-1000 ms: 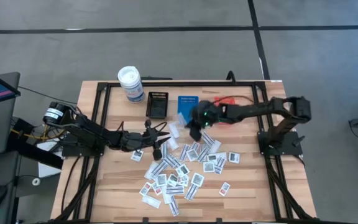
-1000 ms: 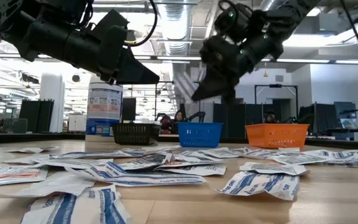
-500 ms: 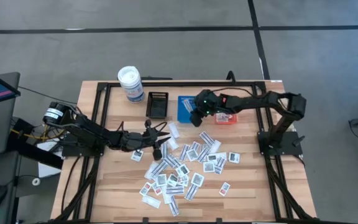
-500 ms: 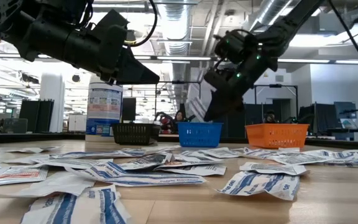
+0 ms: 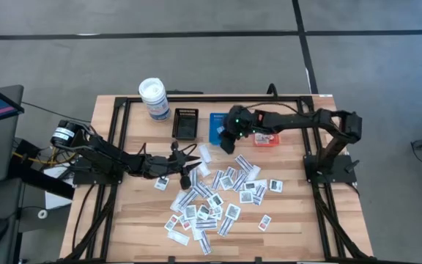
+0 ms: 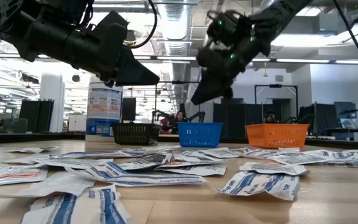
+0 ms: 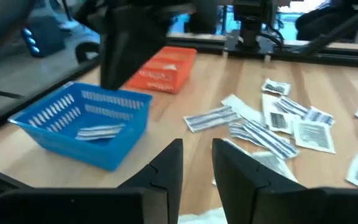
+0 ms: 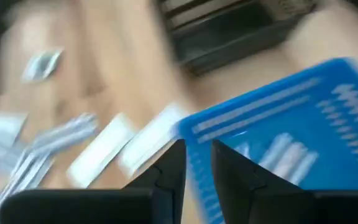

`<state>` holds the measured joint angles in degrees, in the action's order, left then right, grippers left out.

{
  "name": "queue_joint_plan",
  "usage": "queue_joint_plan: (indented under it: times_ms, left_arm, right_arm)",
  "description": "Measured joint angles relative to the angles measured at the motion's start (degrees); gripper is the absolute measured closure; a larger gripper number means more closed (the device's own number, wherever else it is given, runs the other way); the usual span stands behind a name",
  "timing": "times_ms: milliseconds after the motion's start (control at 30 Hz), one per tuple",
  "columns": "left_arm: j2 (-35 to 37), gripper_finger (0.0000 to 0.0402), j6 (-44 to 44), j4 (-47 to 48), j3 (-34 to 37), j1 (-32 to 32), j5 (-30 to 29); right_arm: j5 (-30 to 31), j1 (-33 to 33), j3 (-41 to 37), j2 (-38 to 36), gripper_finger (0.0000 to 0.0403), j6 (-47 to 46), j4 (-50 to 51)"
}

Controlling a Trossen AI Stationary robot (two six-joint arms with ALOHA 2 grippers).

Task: Pick & Place First Aid Supplies
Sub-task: Put the blue bandage into the blue bin

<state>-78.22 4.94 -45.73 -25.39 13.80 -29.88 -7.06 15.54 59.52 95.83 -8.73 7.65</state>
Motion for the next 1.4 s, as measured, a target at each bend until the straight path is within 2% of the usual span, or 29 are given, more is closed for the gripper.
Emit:
queue_joint_plan:
  times_ms: [133, 233, 333, 467, 567, 733, 833, 1067, 1233, 1400]
  left_arm:
    - [-0.32, 0.0315, 2.30, 0.78, 0.04, -0.69, 3.97]
    - [-2.10, 0.0315, 4.29, 1.31, 0.02, -1.96, 4.48]
    - [-5.67, 0.0315, 7.30, 1.77, 0.02, -3.69, 4.82]
    - [-10.62, 0.0315, 8.69, 2.44, 0.07, -5.41, 4.89]
    - [-13.01, 0.0315, 9.07, 2.35, 0.05, -6.57, 4.88]
    - [-15.70, 0.0315, 10.41, 2.11, 0.07, -7.90, 4.69]
    - [-17.74, 0.0315, 10.76, 1.56, 0.04, -8.32, 4.85]
    - [-20.98, 0.0321, 10.38, 0.41, -0.15, -8.59, 5.08]
    - [-20.52, 0.0384, 9.05, 1.23, -0.17, -8.65, 6.24]
    - [-18.16, 0.0394, 8.94, 2.31, -0.04, -8.68, 7.98]
  right_arm:
    - [-0.54, -5.04, 0.73, -0.60, 0.0334, 1.66, 2.89]
    - [-0.53, -8.24, 0.75, -2.09, 0.0334, 1.82, 5.30]
    - [-0.23, -10.39, 0.84, -5.90, 0.0333, 2.66, 8.43]
    - [4.13, -11.03, 0.61, -12.74, 0.0333, 4.38, 12.54]
    - [5.60, -10.92, -3.00, -17.93, 0.0333, 4.64, 8.75]
    - [5.48, -11.63, -12.32, -22.13, 0.0333, 1.35, -1.83]
    - [5.41, -12.16, -15.41, -22.87, 0.0333, 0.90, -5.62]
    - [5.41, -12.14, -15.77, -22.45, 0.0333, 0.75, -7.97]
    - [5.41, -12.17, -15.75, -21.75, 0.0333, 0.65, -10.64]
    - [5.37, -12.62, -15.70, -18.20, 0.0333, -0.81, -13.34]
